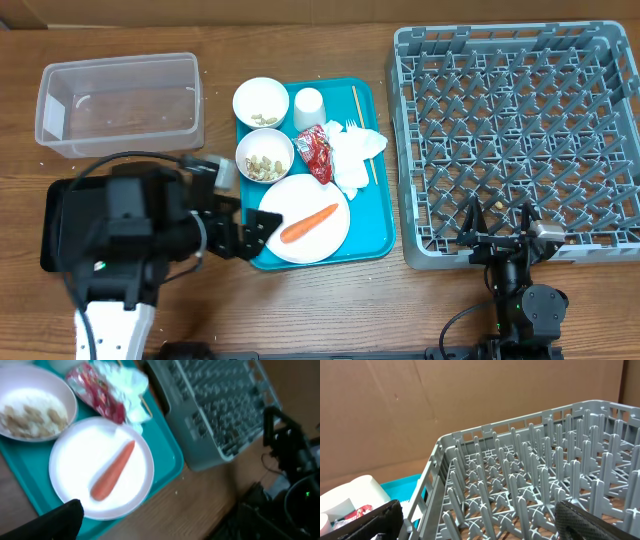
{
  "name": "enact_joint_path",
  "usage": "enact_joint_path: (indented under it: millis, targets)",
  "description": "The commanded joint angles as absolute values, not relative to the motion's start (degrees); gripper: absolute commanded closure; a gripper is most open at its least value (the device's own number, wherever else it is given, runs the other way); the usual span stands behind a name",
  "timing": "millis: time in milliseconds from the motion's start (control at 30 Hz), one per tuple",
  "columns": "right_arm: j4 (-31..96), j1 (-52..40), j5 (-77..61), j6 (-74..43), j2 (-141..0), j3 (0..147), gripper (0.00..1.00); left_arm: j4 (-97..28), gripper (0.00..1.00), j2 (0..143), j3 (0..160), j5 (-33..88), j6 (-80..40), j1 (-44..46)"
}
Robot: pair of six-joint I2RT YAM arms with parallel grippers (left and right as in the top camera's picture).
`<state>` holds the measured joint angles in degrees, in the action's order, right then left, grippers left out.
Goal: Sort waste into correct bins and load items into the dishwasher rack
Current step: 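Reach the left gripper to the white plate and grasp the carrot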
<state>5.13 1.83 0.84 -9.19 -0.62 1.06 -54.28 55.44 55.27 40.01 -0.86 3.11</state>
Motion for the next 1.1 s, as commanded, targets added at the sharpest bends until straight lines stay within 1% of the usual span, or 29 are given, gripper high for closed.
enact_joint_path:
  millis: [0,33,100,167,233,367,500,700,733,833,933,1067]
  targets:
    - [4.78,1.56,0.93,-9.13,-0.16,0.47,0.0,-54.65,0.0,57.78,56.88,22.04,-8.75,13.32]
    - [4.78,1.56,0.93,-9.13,-0.16,0.47,0.0,-54.81,0.0,59.42,56.88,14.92,-11.7,18.41]
    - [4.78,1.56,0.93,-9.15,-0.16,0.47,0.0,-54.08,0.0,61.76,56.86,8.73,-13.61,24.14]
    - [4.78,1.56,0.93,-9.15,-0.16,0.47,0.0,-51.7,0.0,64.18,56.86,7.49,-13.8,28.12]
    - [4.78,1.56,0.93,-9.13,-0.16,0.47,0.0,-50.41,0.0,66.15,56.86,7.44,-13.78,30.2]
    - [4.78,1.56,0.93,-9.13,-0.16,0.47,0.0,-49.76,0.0,70.46,56.64,7.49,-13.37,31.53]
    - [4.78,1.56,0.93,-9.13,-0.16,0.47,0.0,-48.95,0.0,77.01,56.62,7.2,-2.87,32.12]
    - [4.78,1.56,0.93,-9.13,-0.16,0.47,0.0,-44.16,0.0,88.49,56.62,5.39,7.16,32.12]
    - [4.78,1.56,0.93,-9.13,-0.16,0.47,0.0,-42.63,0.0,91.07,56.62,5.32,10.35,32.14]
    - [4.78,1.56,0.93,-9.13,-0.16,0.47,0.0,-40.27,0.0,94.65,56.62,5.32,14.44,32.18]
    - [4.78,1.56,0.93,-9.15,-0.16,0.47,0.0,-37.98,0.0,97.51,56.62,5.23,17.26,32.16]
    - [4.78,1.56,0.93,-9.13,-0.16,0.47,0.0,-35.94,0.0,102.43,56.62,1.67,17.39,32.16]
